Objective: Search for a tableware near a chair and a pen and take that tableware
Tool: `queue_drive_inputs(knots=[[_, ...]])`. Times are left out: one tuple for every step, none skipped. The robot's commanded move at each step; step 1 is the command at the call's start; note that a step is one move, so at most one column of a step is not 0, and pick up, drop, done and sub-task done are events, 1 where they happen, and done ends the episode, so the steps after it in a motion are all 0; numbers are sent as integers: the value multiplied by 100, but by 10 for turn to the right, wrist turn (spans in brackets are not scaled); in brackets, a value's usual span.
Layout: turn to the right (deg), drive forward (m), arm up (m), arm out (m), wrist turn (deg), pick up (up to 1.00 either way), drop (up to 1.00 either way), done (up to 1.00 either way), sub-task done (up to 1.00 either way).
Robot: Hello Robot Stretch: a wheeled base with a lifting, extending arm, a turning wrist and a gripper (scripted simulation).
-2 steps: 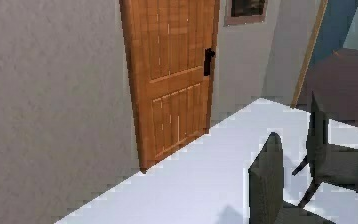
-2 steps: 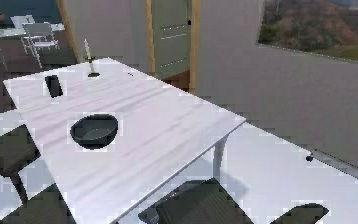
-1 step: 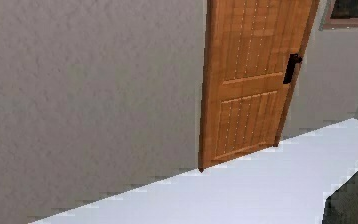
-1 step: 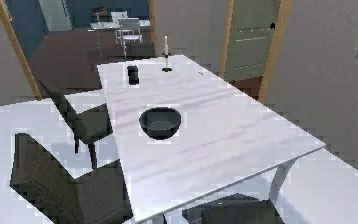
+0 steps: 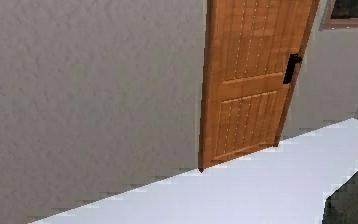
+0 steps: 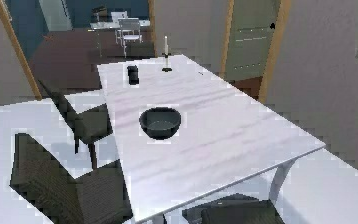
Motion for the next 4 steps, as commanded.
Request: queue_drive_inputs(knots=[[0,0,38,0,0,0,0,0,0],[0,0,0,48,0,0,0,0,0],[0,0,0,0,450,0,0,0,0],[0,0,0,0,450,0,0,0,0]])
